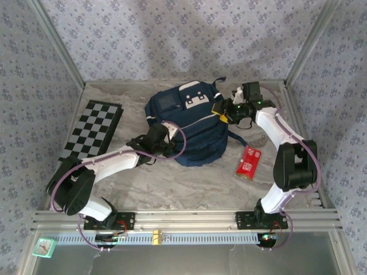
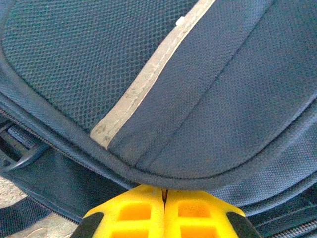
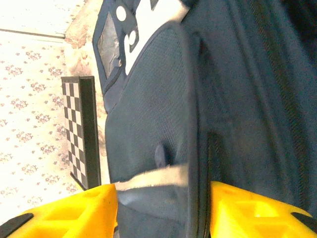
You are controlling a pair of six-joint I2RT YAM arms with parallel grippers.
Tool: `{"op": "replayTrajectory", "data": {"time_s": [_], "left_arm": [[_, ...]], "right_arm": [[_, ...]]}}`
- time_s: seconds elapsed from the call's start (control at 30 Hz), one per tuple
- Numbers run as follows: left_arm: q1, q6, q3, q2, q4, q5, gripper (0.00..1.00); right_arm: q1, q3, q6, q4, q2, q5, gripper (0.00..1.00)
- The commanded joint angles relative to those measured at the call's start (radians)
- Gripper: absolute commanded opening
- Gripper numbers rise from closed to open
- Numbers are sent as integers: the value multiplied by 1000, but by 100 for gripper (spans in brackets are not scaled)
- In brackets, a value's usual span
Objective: Pack the student bag
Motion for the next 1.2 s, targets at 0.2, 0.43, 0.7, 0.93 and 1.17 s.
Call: {"op": "replayTrajectory", "data": {"time_s": [0.2,0.43,0.7,0.93,1.17], "left_arm": [[-9,28,71,-15,5,54,0],[32,63,18,-81,12,18,0],[192,123,-73,-113,92,80,0],[249,125,-38,-63,83,93,0],[231,-10,-21,-150,-51,143,30]], "right_arm": [[116,-99,175,162,-59,85,46],[79,-52,96,69,-40,100,4],[24,40,-23,-36,6,45,0],[74,67,-3,7,57,33,0],[75,44,-61,-57,-18,115,30]]}}
